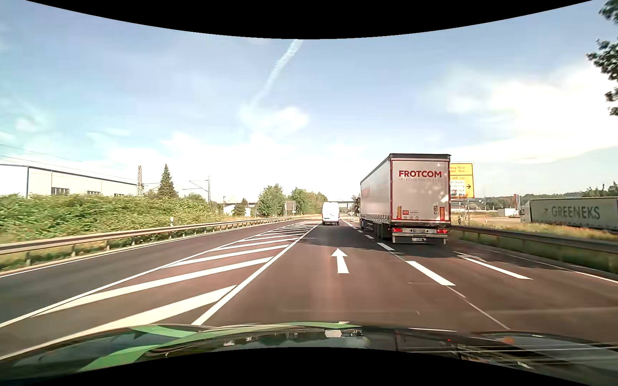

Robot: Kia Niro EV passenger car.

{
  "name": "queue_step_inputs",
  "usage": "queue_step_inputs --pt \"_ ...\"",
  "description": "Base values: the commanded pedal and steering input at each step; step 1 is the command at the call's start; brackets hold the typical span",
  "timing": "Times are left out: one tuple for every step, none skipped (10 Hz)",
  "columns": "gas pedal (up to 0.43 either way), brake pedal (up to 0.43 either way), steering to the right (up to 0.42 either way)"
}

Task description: Follow the waypoints while adhering to traffic rules and regulations

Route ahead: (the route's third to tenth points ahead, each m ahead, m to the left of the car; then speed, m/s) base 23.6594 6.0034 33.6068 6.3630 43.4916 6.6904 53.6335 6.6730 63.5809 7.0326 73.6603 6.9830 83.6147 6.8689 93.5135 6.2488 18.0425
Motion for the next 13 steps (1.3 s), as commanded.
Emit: queue_step_inputs --pt "0.311 0.0 -0.002" --pt "0.311 0.0 -0.002" --pt "0.299 0.0 -0.002" --pt "0.268 0.0 -0.002" --pt "0.26 0.0 -0.002" --pt "0.26 0.0 -0.001" --pt "0.248 0.0 -0.001" --pt "0.248 0.0 -0.001" --pt "0.248 0.0 0.0" --pt "0.24 0.0 0.002" --pt "0.24 0.0 0.006" --pt "0.24 0.0 0.007" --pt "0.248 0.0 0.007"
